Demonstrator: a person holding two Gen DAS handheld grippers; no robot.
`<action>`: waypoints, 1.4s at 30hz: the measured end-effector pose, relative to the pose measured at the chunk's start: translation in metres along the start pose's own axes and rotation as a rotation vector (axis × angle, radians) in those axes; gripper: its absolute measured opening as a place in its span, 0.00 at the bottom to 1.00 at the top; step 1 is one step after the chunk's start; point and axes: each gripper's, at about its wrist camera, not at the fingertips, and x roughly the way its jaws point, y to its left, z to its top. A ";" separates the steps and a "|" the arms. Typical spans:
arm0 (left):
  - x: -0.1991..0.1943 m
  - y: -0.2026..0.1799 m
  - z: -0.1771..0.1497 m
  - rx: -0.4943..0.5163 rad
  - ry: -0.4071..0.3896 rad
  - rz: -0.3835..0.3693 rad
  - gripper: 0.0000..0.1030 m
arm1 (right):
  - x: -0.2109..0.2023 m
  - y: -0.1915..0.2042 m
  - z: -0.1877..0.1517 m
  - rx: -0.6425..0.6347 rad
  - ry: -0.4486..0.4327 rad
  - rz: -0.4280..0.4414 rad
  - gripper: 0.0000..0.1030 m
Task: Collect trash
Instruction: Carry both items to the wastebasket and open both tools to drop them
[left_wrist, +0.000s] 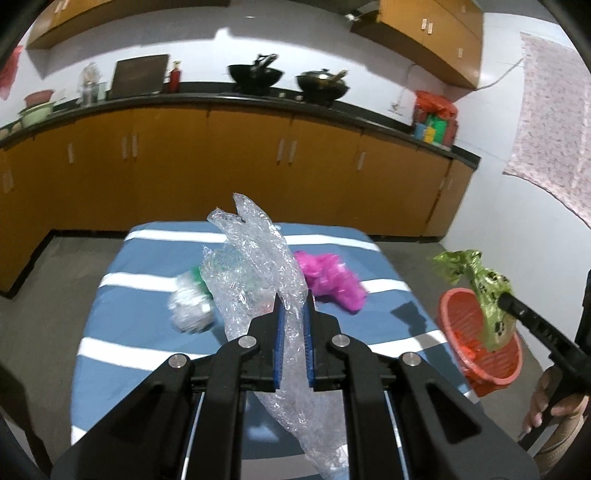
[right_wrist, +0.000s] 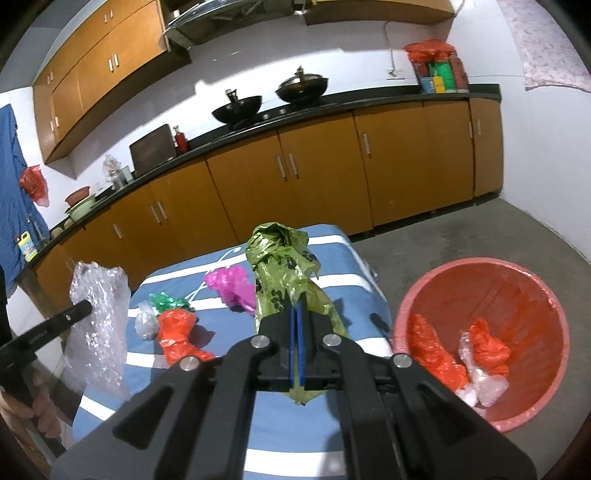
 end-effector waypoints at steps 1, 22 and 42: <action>0.002 -0.007 0.001 0.008 -0.002 -0.012 0.09 | -0.003 -0.005 0.000 0.005 -0.004 -0.009 0.03; 0.074 -0.201 0.001 0.248 0.048 -0.360 0.09 | -0.060 -0.139 -0.007 0.184 -0.073 -0.317 0.03; 0.124 -0.248 -0.023 0.339 0.120 -0.424 0.09 | -0.029 -0.192 -0.016 0.259 -0.059 -0.383 0.03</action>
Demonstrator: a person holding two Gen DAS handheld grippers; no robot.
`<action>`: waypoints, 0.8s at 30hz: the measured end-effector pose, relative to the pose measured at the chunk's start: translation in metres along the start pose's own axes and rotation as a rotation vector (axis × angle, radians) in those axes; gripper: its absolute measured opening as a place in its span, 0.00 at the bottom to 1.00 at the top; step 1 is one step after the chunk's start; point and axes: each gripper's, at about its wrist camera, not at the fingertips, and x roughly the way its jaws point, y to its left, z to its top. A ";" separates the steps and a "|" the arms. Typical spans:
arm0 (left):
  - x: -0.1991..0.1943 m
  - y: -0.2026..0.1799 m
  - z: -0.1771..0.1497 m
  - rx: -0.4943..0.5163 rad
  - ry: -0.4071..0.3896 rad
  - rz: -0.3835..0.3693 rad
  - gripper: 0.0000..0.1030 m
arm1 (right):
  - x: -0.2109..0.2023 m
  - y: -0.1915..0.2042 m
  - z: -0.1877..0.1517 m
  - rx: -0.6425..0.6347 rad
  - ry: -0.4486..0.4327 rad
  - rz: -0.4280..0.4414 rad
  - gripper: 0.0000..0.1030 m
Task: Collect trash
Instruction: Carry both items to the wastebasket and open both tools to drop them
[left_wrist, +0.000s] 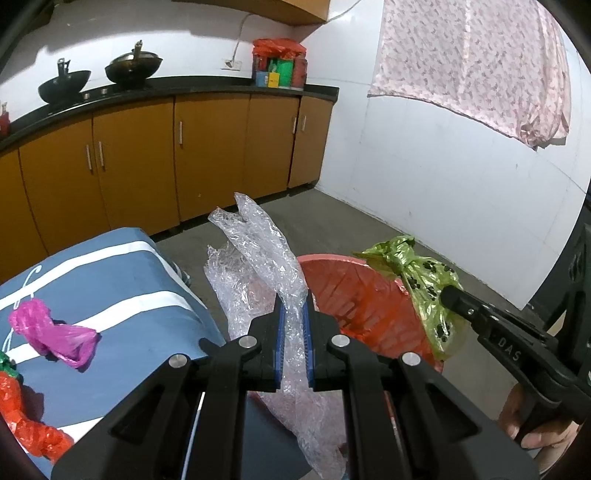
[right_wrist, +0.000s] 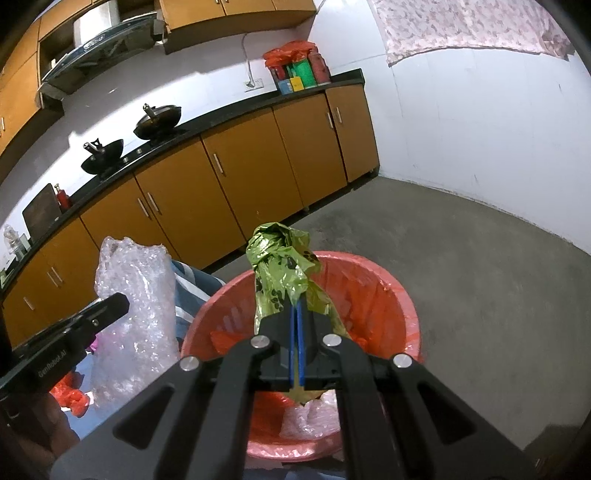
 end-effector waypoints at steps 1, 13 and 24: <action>0.002 -0.001 0.000 0.003 0.003 -0.002 0.09 | 0.002 0.001 0.000 0.001 0.002 -0.002 0.03; 0.033 -0.020 -0.001 0.043 0.041 -0.032 0.09 | 0.030 -0.007 0.005 0.040 0.025 -0.008 0.08; 0.035 -0.013 -0.005 0.012 0.054 -0.029 0.46 | 0.030 -0.012 0.002 0.058 0.022 -0.014 0.24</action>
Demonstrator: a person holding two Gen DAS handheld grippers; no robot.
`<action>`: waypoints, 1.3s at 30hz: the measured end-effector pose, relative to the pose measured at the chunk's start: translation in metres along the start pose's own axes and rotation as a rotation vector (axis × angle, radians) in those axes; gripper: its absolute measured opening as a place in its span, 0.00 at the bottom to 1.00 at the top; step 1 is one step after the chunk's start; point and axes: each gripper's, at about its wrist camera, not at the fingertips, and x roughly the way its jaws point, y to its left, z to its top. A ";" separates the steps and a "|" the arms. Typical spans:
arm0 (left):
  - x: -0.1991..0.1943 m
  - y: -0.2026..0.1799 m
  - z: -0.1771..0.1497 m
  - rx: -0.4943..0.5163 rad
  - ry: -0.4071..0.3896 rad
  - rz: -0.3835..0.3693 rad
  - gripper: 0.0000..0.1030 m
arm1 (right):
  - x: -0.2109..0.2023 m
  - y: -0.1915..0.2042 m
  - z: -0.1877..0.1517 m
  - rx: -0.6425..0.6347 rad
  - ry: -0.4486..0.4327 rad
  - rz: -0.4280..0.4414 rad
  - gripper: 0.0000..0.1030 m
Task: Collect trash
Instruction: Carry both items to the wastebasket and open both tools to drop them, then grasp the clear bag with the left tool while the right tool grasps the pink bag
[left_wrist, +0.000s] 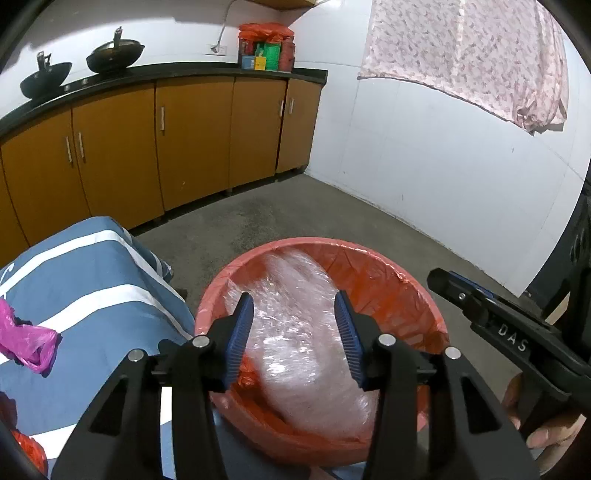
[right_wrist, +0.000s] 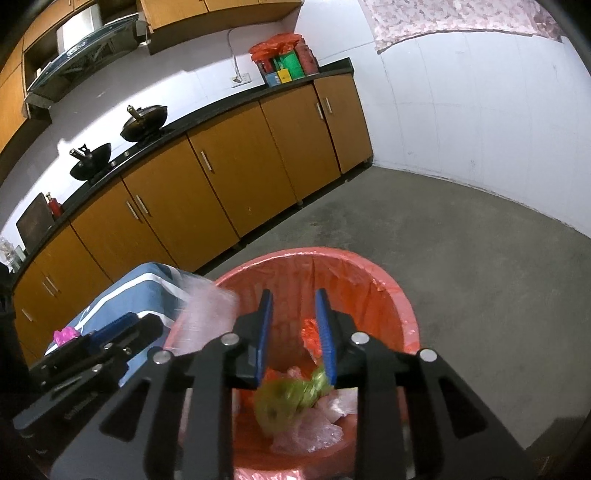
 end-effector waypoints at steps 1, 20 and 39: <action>-0.001 0.001 0.000 -0.003 -0.001 0.002 0.46 | 0.000 -0.001 0.000 0.003 0.001 -0.004 0.24; -0.128 0.087 -0.048 -0.133 -0.144 0.269 0.61 | -0.022 0.081 -0.015 -0.135 -0.001 0.102 0.33; -0.232 0.261 -0.139 -0.397 -0.123 0.730 0.93 | 0.007 0.288 -0.095 -0.427 0.153 0.378 0.74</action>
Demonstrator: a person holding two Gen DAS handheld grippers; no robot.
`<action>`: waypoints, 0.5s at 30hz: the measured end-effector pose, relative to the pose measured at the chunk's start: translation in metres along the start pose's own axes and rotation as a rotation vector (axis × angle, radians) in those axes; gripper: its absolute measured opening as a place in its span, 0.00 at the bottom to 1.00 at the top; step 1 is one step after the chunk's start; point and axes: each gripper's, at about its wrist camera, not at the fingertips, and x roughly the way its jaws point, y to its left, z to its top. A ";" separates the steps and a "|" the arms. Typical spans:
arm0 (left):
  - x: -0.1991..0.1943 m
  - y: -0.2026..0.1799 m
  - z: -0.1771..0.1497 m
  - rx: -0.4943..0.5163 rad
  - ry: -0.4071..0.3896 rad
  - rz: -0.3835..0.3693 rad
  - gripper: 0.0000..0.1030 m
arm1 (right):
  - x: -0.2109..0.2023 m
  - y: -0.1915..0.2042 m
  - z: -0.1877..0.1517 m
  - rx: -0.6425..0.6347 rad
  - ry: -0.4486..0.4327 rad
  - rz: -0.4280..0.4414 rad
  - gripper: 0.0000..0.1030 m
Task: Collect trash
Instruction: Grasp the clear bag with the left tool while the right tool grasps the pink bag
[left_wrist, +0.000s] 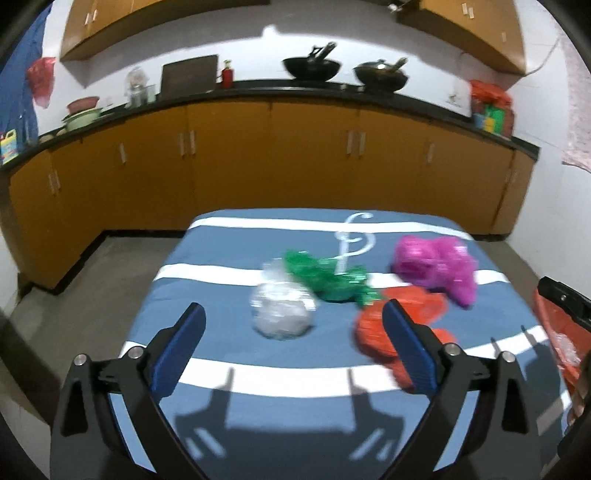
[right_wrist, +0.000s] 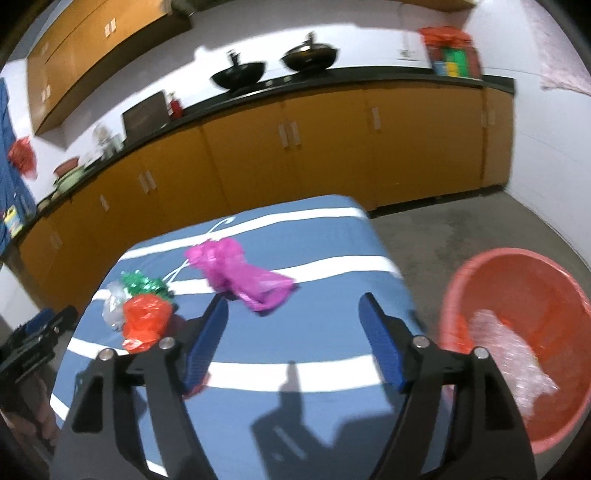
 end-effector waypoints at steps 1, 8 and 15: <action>0.007 0.006 0.001 -0.003 0.011 0.010 0.94 | 0.005 0.003 0.002 -0.007 0.006 0.006 0.75; 0.051 0.024 0.005 -0.020 0.099 0.029 0.96 | 0.048 0.027 0.014 -0.071 0.040 0.020 0.84; 0.074 0.019 0.010 -0.021 0.145 0.001 0.96 | 0.087 0.045 0.029 -0.116 0.066 0.033 0.84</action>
